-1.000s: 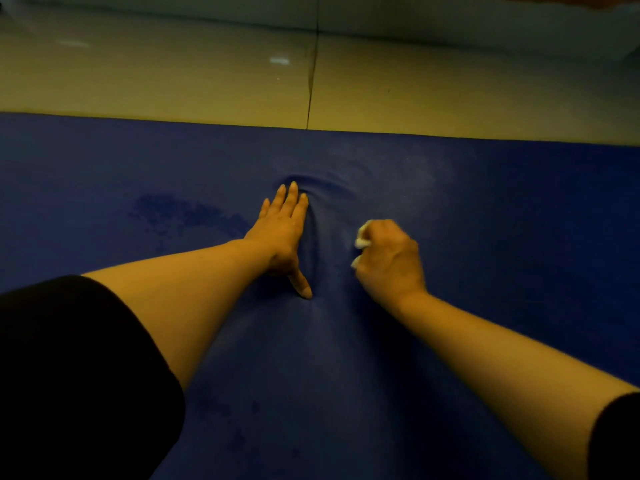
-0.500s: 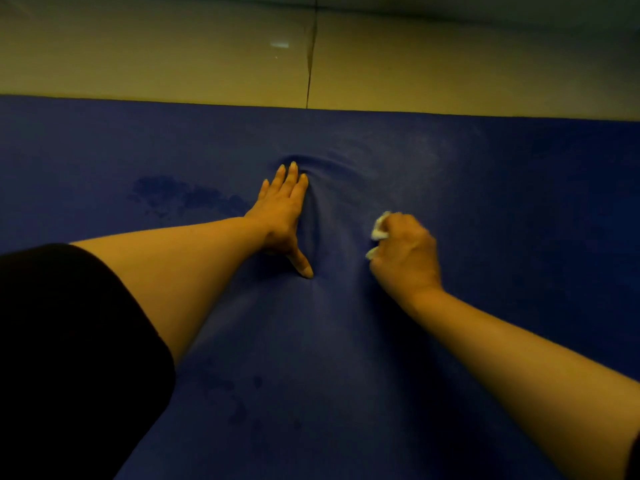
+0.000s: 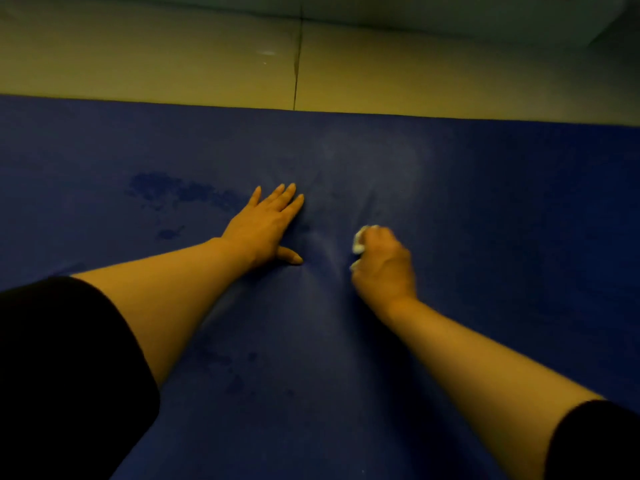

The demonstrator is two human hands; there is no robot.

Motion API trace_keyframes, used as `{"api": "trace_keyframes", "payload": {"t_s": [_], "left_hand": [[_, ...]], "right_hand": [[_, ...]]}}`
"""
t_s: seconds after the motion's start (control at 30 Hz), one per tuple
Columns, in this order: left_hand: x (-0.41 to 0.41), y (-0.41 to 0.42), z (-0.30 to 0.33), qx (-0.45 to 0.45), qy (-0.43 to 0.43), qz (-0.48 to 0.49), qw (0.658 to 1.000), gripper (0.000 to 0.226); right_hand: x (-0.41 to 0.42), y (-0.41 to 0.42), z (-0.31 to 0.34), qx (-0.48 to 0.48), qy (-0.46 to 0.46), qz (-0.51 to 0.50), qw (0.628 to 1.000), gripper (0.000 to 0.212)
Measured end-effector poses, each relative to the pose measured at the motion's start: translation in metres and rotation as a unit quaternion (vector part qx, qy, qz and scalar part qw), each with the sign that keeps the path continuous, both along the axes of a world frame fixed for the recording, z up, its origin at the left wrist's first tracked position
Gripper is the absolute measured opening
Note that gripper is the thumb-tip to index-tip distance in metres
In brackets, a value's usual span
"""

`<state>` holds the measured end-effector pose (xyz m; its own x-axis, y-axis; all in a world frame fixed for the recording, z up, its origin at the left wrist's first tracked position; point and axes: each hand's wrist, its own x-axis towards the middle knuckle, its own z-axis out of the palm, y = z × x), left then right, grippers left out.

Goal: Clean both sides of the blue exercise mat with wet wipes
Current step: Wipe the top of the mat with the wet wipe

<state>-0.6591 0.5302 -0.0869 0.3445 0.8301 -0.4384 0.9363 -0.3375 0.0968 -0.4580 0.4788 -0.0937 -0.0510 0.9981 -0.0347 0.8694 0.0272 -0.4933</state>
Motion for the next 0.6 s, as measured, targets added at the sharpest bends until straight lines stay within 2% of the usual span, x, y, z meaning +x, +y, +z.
{"api": "trace_keyframes", "payload": {"t_s": [0.1, 0.17, 0.23, 0.33, 0.4, 0.53, 0.6], "left_hand": [[0.009, -0.02, 0.004, 0.009, 0.002, 0.025, 1.0, 0.092], [0.015, -0.037, 0.005, 0.001, -0.043, 0.063, 0.997, 0.079], [0.02, -0.054, 0.006, -0.007, -0.079, 0.069, 0.994, 0.072], [0.027, -0.079, 0.01, -0.028, -0.085, 0.055, 0.994, 0.066], [0.031, -0.094, 0.012, -0.036, -0.092, 0.069, 0.993, 0.064], [0.043, -0.116, 0.014, -0.033, -0.092, 0.106, 0.99, 0.061], [0.048, -0.122, 0.015, -0.042, -0.092, 0.12, 0.988, 0.061]], "right_hand": [[-0.021, -0.019, 0.004, -0.051, 0.011, 0.122, 0.991, 0.021], [-0.001, -0.012, 0.008, -0.085, -0.017, 0.127, 0.988, 0.017], [0.031, -0.002, 0.009, -0.089, -0.05, 0.058, 0.993, 0.017], [0.058, 0.001, 0.012, -0.084, -0.101, -0.086, 0.988, 0.014], [0.039, -0.007, 0.013, -0.096, -0.108, -0.105, 0.984, 0.017], [-0.022, -0.038, 0.012, -0.097, -0.04, 0.007, 0.994, 0.021], [-0.023, -0.044, 0.016, -0.114, -0.035, 0.056, 0.991, 0.017]]}}
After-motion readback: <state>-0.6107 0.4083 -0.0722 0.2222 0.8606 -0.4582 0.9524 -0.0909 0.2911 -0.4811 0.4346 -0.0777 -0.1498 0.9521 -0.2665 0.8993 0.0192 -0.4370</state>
